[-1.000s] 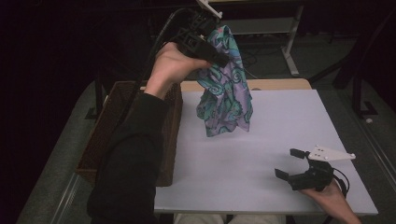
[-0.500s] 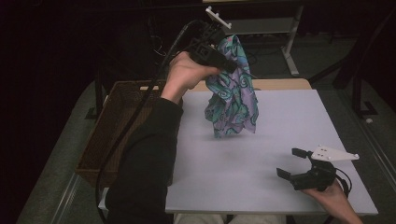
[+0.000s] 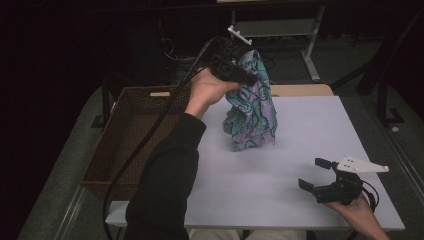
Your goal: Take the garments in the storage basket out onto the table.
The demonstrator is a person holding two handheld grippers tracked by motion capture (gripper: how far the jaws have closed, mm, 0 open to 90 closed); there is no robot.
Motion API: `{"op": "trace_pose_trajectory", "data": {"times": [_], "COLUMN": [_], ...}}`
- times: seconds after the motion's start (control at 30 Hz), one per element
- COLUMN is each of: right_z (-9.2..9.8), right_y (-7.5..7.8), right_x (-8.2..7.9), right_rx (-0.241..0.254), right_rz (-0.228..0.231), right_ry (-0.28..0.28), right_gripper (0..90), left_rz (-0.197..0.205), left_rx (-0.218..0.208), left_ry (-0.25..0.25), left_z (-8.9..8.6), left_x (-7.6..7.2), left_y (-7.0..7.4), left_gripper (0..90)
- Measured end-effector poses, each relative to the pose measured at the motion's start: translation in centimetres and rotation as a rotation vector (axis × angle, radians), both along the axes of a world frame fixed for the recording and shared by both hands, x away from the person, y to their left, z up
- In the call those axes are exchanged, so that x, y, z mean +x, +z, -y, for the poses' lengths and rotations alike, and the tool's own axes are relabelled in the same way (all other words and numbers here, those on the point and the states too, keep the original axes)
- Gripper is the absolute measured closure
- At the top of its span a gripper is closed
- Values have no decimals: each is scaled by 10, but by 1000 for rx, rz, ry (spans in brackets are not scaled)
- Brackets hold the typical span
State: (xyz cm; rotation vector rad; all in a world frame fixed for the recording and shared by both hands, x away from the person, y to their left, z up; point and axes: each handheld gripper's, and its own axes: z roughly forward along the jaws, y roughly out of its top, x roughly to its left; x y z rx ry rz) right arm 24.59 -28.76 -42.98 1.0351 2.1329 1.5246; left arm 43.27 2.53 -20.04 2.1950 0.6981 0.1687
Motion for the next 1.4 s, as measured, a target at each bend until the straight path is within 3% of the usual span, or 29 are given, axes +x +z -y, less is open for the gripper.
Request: {"op": "trace_pose_trajectory", "data": {"times": [0.17, 0.4, 0.6, 0.7, 0.87, 1.13, 1.4], "right_z": [-1, -2, -2, -2, -3, -4, -5], "right_y": [0, 0, -1, -1, -1, -1, -1], "right_x": [0, 0, 0, 0, 0, 0, 0], "right_rx": [-1, -3, -5, -9, -10, -13, -18], "right_rz": [-1, -2, 0, -2, -4, -3, -1], "right_ry": [0, 8, 10, 13, 15, 19, 24], "right_gripper": [0, 0, 0, 0, 0, 0, 0], "left_rz": [-11, -31, -66, -81, -107, -135, -188], "left_rx": [-4, 34, 18, 31, 19, -3, 13], "left_ry": [-5, -16, -37, -45, -55, -63, -64], "left_z": [4, 11, 17, 21, 27, 32, 37], "left_x": [2, 6, 7, 7, 3, 1, 3], "left_y": [-13, -38, -61, -73, -95, -113, -138], "left_gripper": [806, 802, 795, 783, 730, 734, 716]}}
